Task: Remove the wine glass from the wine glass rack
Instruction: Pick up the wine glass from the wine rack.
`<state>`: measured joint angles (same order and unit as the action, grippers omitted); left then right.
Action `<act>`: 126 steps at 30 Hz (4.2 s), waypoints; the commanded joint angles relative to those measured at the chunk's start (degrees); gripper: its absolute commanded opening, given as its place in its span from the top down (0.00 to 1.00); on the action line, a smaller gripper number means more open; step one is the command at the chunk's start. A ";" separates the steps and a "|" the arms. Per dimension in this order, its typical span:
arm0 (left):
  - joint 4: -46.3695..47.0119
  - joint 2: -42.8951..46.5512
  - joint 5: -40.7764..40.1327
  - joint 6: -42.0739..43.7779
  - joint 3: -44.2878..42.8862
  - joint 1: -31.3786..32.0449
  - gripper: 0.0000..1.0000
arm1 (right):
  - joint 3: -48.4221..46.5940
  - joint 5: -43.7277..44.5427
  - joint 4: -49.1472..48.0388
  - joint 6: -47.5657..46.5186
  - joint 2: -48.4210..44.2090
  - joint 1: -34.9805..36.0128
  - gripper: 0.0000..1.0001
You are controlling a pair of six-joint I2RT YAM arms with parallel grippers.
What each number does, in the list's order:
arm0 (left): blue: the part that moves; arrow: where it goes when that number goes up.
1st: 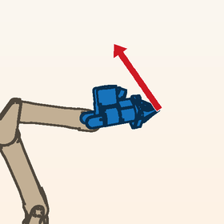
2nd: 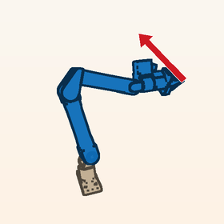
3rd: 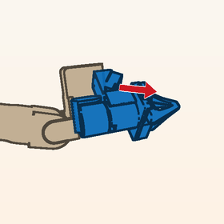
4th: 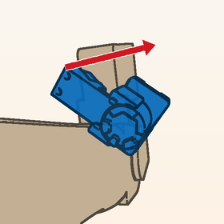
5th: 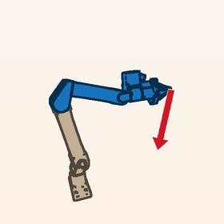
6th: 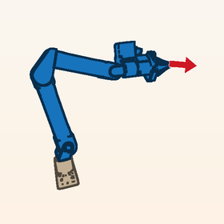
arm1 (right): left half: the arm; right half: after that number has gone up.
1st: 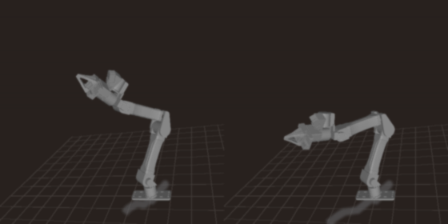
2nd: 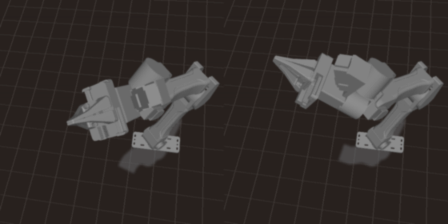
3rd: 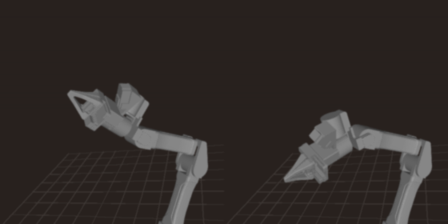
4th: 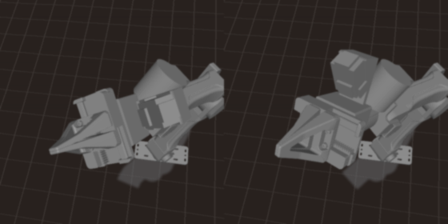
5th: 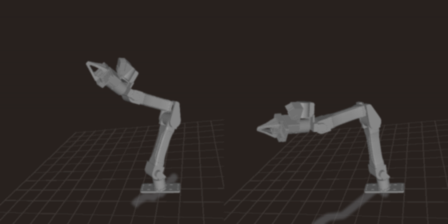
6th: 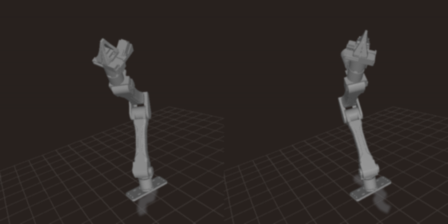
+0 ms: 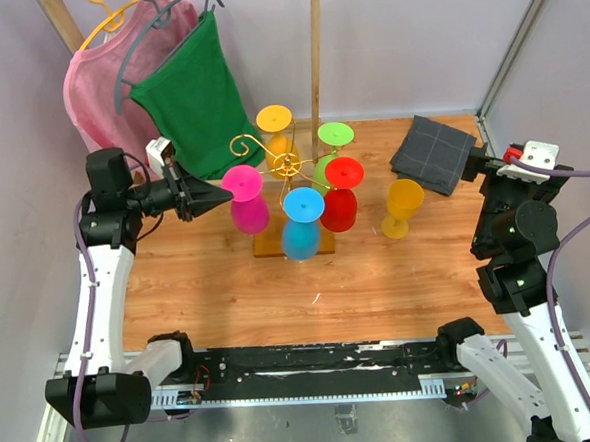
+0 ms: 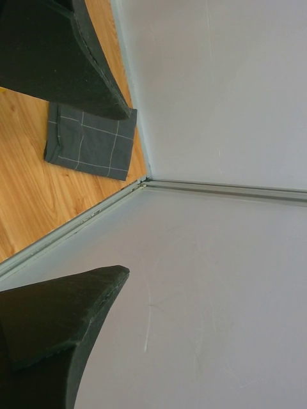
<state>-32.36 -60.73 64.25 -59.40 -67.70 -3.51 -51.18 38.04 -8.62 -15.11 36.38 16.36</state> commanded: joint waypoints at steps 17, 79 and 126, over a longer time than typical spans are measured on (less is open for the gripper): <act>-0.38 -1.31 3.62 0.52 -2.76 -2.66 1.00 | 0.82 1.03 -1.16 -0.42 -0.78 -0.73 0.01; 4.55 -1.76 -1.57 -1.12 -0.58 9.75 1.00 | 1.06 2.33 -1.35 -3.46 -2.99 -0.73 0.02; -8.19 11.83 5.67 8.34 3.69 -4.80 1.00 | -1.06 0.16 -3.71 -2.81 1.80 -0.75 0.01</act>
<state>-39.62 -49.63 67.05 -51.29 -61.87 -7.44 -50.30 38.57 -9.61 -18.00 38.06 16.36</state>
